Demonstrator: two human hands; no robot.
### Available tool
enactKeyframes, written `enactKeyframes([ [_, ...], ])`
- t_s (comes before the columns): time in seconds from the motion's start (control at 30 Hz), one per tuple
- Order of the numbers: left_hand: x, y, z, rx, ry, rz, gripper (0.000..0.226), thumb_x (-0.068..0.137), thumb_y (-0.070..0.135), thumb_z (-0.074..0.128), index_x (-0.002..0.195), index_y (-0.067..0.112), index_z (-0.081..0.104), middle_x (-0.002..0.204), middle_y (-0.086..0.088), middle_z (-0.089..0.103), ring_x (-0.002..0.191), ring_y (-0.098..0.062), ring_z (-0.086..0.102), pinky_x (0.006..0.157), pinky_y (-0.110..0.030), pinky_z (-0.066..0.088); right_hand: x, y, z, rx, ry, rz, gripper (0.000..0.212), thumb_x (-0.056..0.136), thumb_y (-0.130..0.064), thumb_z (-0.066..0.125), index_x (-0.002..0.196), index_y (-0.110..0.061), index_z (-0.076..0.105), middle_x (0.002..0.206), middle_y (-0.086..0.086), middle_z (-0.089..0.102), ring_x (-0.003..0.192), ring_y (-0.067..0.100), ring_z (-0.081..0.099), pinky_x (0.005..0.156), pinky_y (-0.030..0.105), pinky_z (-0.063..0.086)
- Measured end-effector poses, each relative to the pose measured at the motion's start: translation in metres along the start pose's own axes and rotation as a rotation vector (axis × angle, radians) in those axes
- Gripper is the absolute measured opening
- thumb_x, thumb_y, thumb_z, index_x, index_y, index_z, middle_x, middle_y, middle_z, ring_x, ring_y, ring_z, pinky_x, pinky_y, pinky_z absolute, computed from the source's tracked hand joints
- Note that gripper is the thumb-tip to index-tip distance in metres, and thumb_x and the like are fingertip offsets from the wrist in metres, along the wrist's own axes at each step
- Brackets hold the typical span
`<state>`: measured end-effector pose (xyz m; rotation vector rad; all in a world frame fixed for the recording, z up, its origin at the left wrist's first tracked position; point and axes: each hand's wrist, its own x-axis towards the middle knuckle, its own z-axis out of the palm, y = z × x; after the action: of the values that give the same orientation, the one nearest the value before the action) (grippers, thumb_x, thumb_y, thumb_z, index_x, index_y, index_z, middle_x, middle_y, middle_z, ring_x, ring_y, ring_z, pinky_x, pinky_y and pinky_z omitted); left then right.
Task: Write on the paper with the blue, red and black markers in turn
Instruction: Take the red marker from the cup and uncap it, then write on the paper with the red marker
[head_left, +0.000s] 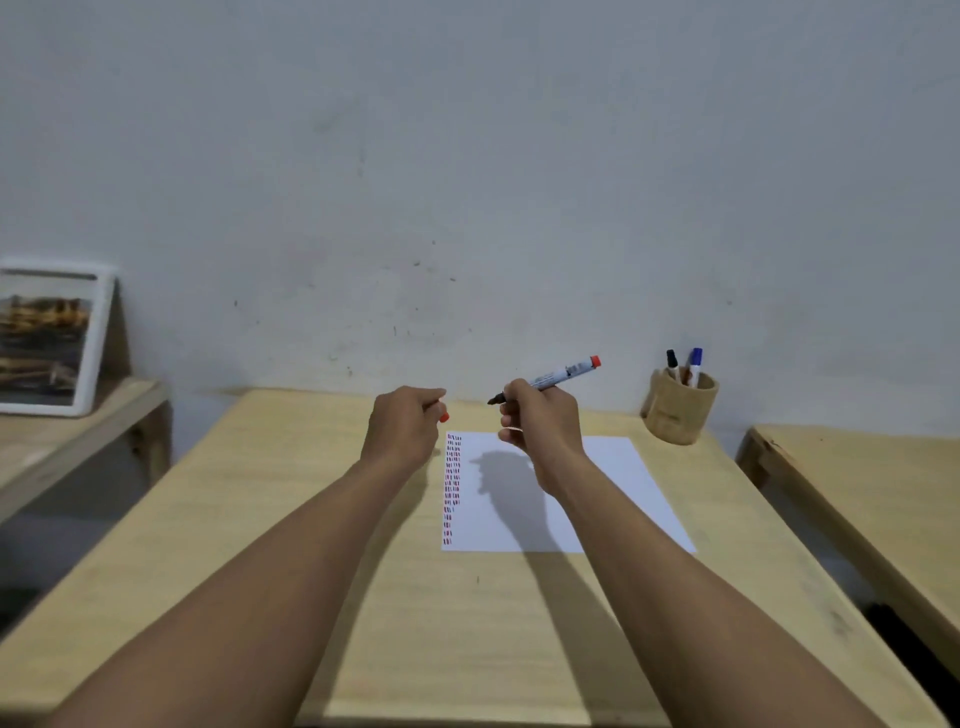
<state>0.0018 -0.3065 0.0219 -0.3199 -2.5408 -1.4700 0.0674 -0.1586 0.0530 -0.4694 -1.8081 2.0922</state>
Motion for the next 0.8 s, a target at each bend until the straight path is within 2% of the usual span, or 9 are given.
enactKeyframes([
  [0.1,-0.007,-0.024,0.007,0.018,-0.044,-0.048,0.030,0.099,0.010,0.053,0.123,0.017,0.070,0.096,0.001,0.068,0.074,-0.007,0.059,0.053,0.000,0.040,0.003,0.024,0.001,-0.151,-0.011,-0.030,0.014,0.090,-0.013,0.066,0.090,0.001,0.067,0.067,0.006,0.062,0.053,0.015,0.055,0.051,0.026,0.051],
  [0.2,-0.010,-0.046,0.016,0.158,-0.071,-0.007,0.026,0.097,0.012,0.053,0.100,0.038,0.058,0.091,0.006,0.065,0.078,-0.015,0.060,0.071,-0.019,0.050,0.002,0.050,-0.001,-0.349,-0.030,-0.061,0.020,0.085,-0.018,0.065,0.090,0.001,0.071,0.069,0.006,0.068,0.051,0.013,0.059,0.052,0.026,0.052],
  [0.37,-0.011,-0.065,0.026,0.476,-0.104,0.041,0.018,0.097,0.016,0.050,0.084,0.026,0.044,0.083,0.007,0.052,0.077,-0.023,0.044,0.068,-0.031,0.039,-0.006,0.081,-0.003,-0.545,-0.059,-0.098,0.026,0.083,-0.026,0.066,0.079,-0.001,0.071,0.061,0.000,0.070,0.047,0.008,0.060,0.054,0.030,0.052],
  [0.4,-0.012,-0.065,0.027,0.498,-0.119,0.062,0.016,0.098,0.018,0.050,0.106,0.005,0.057,0.088,0.004,0.058,0.081,-0.027,0.051,0.071,-0.032,0.043,-0.008,0.086,-0.002,-0.572,-0.062,-0.098,0.027,0.082,-0.026,0.066,0.077,0.000,0.069,0.060,0.000,0.070,0.048,0.008,0.060,0.057,0.032,0.052],
  [0.43,-0.013,-0.065,0.026,0.517,-0.127,0.075,0.030,0.100,0.021,0.050,0.123,0.031,0.066,0.098,-0.001,0.065,0.092,-0.030,0.058,0.075,-0.034,0.046,-0.010,0.091,-0.001,-0.594,-0.064,-0.096,0.028,0.082,-0.025,0.066,0.074,0.001,0.066,0.060,0.001,0.069,0.049,0.010,0.059,0.057,0.033,0.050],
  [0.5,-0.015,-0.063,0.025,0.526,-0.148,0.073,0.046,0.099,0.026,0.052,0.146,0.026,0.048,0.115,-0.006,0.067,0.110,-0.032,0.060,0.082,-0.039,0.049,-0.014,0.097,0.001,-0.636,-0.066,-0.101,0.027,0.082,-0.024,0.065,0.068,-0.003,0.057,0.060,0.006,0.065,0.052,0.013,0.055,0.055,0.030,0.044],
  [0.6,-0.022,-0.064,0.025,0.565,-0.145,0.049,0.060,0.098,0.033,0.055,0.152,0.019,0.034,0.118,-0.007,0.066,0.113,-0.033,0.058,0.086,-0.042,0.048,-0.015,0.100,0.003,-0.678,-0.049,-0.129,0.032,0.082,-0.026,0.065,0.069,0.002,0.057,0.067,0.015,0.070,0.054,0.015,0.054,0.052,0.029,0.040],
  [0.7,-0.033,-0.071,0.024,0.659,-0.157,0.033,0.045,0.101,0.034,0.046,0.141,0.012,0.047,0.122,-0.009,0.064,0.122,-0.033,0.055,0.095,-0.043,0.043,-0.016,0.100,0.003,-0.711,-0.053,-0.141,0.032,0.083,-0.027,0.065,0.066,-0.003,0.054,0.058,0.007,0.064,0.053,0.015,0.052,0.050,0.028,0.038],
  [0.8,-0.039,-0.081,0.026,0.731,-0.225,0.002,0.047,0.104,0.035,0.031,0.144,0.016,0.046,0.152,-0.010,0.045,0.148,-0.032,0.030,0.118,-0.049,0.024,-0.016,0.101,0.003,-0.732,-0.061,-0.149,0.030,0.084,-0.026,0.066,0.064,-0.011,0.050,0.054,-0.001,0.056,0.050,0.014,0.049,0.047,0.026,0.036],
])
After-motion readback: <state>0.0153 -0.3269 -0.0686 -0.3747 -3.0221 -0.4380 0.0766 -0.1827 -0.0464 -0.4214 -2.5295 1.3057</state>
